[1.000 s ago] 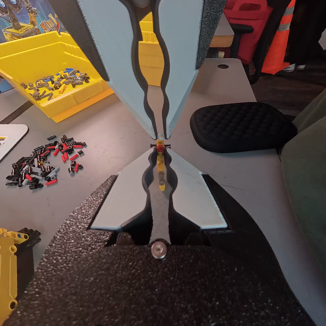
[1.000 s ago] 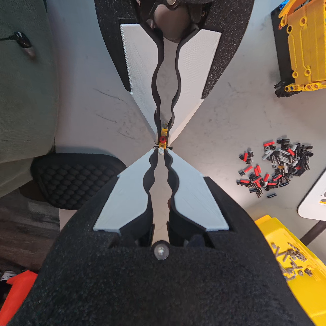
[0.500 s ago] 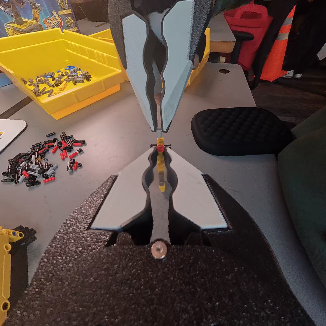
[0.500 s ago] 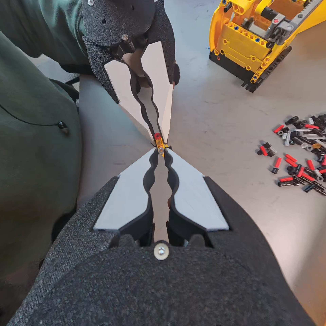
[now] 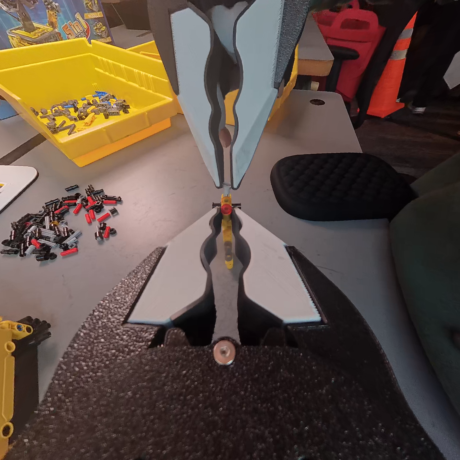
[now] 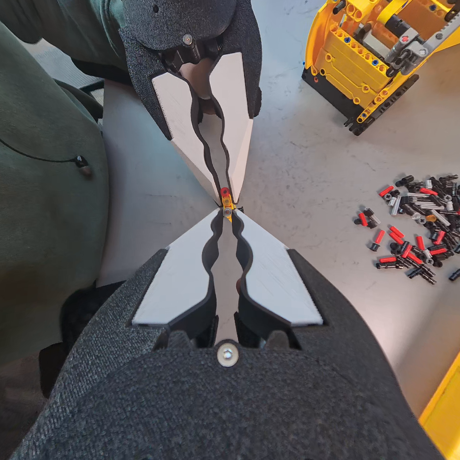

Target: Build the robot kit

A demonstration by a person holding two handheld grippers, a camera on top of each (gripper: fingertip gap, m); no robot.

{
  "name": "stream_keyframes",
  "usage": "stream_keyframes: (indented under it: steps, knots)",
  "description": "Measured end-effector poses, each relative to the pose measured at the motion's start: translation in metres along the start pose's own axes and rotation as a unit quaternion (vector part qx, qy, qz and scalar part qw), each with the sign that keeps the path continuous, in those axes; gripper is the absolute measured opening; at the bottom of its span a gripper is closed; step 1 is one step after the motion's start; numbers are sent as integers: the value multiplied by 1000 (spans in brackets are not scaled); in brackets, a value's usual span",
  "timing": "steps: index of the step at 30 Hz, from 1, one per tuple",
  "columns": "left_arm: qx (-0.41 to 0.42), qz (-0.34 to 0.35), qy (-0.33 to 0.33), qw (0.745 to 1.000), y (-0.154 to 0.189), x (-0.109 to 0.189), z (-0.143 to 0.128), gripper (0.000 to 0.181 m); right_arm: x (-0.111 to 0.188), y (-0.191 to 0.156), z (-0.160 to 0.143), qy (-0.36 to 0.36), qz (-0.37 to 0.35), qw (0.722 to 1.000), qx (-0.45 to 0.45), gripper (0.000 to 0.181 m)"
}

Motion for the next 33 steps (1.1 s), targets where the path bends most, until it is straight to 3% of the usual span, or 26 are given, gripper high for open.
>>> stream_keyframes:
  steps: [8, 24, 33]
  knots:
    - [1, 8, -2, 1000, -1, 0, 0, 7, -4, -2, 11, -125, -14, 989, 81, 6]
    - [-24, 9, -15, 1000, 3, 1, 1, 6, -7, -3, 15, -168, 16, 985, 43, 6]
    - [-26, 7, -17, 999, 4, 0, 1, 6, -9, -3, 17, -155, 17, 987, 23, 5]
Point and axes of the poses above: each gripper's, where its closed fingertips meet, x back along the fingers, z out of its top, y = z × x across the jaws, the point moved 5 cm from there along x, back along the fingers, and after that the axes turned 8 degrees about y, right-handed, at the moved point
